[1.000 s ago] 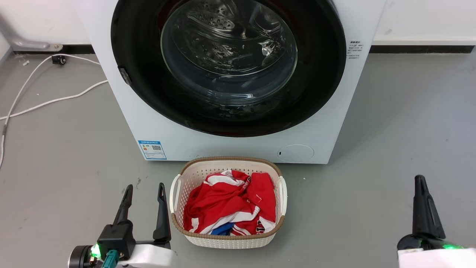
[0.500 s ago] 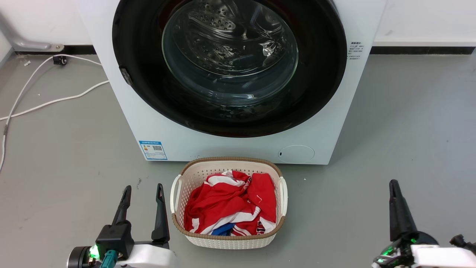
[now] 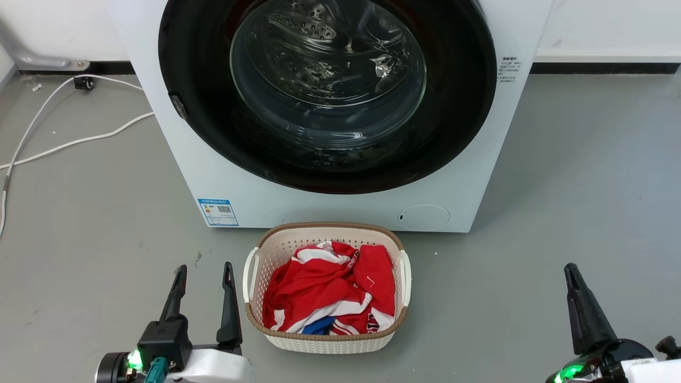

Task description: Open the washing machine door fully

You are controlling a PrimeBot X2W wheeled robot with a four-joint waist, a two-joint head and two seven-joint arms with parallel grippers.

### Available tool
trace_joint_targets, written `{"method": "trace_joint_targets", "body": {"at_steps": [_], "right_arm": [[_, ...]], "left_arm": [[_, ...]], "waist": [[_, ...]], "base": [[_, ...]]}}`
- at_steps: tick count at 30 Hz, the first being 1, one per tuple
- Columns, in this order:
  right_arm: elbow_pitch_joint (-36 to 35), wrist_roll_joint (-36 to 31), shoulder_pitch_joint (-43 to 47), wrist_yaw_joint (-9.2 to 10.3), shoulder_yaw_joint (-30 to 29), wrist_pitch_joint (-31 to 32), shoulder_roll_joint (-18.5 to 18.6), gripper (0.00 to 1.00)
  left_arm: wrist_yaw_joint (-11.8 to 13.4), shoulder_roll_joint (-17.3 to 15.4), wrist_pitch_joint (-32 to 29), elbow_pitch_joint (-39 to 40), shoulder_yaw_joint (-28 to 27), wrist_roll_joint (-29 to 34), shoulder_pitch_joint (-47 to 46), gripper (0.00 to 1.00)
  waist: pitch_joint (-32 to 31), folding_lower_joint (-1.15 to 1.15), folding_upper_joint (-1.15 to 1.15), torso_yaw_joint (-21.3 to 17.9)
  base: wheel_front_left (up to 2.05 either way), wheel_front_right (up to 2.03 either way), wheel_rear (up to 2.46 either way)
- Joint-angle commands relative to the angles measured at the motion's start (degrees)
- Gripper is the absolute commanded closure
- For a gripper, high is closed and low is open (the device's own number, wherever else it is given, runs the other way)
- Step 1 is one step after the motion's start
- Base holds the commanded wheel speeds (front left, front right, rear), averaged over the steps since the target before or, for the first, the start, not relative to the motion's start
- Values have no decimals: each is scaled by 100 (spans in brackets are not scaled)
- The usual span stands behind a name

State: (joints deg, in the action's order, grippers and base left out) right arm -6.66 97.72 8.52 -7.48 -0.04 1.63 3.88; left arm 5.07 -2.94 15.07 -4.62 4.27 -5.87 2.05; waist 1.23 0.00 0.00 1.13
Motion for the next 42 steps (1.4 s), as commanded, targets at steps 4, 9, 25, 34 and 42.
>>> {"method": "trace_joint_targets", "body": {"at_steps": [4, 9, 25, 34, 42], "right_arm": [[53, -54, 73, -2, -49, 152, -54, 100], [104, -115, 75, -2, -77, 183, -89, 100], [387, -196, -1041, -2, -948, 279, 31, 100], [1060, -124, -2965, -2, -1688, 679, 737, 100], [1902, -323, -4597, -2, -1536, 1176, 1409, 100]], "left_arm": [[31, 9, 16, 29, -13, 36, 4, 0], [47, 9, 16, 42, -5, 64, 3, 0], [78, 9, 16, 198, 8, 158, -408, 0], [-97, 9, 15, 262, 102, 318, -1122, 0], [-144, 10, 15, 324, 160, 285, -1683, 0]], "waist": [[14, 0, 0, 1], [34, 0, 0, -2], [696, 0, 0, 59], [1665, 0, 0, 202], [2404, 0, 0, 321]], "base": [[0, 0, 0], [0, 0, 0], [0, 0, 0], [0, 0, 0], [0, 0, 0]]}}
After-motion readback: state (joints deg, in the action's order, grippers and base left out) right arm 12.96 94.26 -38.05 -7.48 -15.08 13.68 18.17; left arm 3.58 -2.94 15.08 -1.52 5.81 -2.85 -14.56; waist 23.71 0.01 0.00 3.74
